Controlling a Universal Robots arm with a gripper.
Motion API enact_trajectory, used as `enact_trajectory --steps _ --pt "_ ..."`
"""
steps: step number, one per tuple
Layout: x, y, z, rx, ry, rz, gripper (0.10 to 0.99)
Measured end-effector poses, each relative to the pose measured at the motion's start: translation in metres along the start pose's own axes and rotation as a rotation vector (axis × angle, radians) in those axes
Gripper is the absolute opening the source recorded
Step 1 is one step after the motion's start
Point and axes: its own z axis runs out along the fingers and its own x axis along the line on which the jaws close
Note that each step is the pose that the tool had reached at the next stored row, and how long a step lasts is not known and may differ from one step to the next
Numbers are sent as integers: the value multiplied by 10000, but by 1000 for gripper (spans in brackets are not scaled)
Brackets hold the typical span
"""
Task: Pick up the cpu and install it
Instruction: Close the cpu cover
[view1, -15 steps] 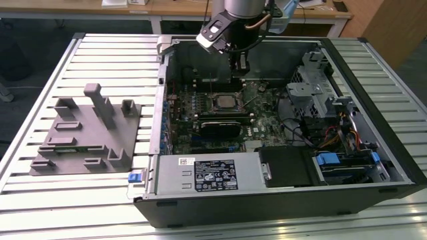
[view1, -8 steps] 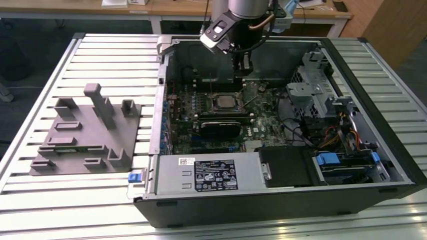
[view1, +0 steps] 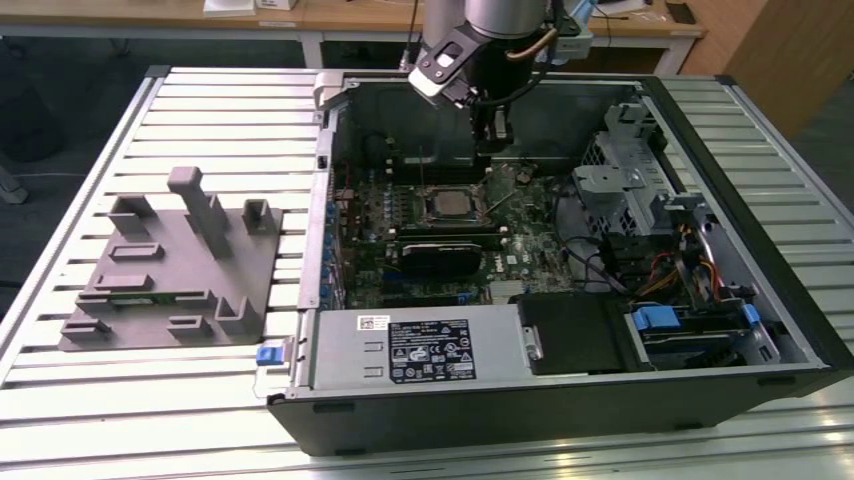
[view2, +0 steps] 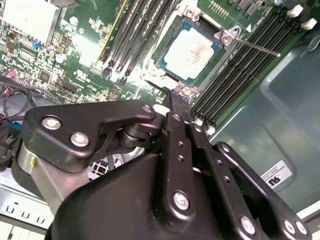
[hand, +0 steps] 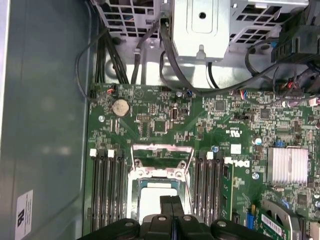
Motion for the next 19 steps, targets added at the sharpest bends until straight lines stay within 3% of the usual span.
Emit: enact_trajectory --steps 19 --pt "-3 125 3 1 -1 0 106"
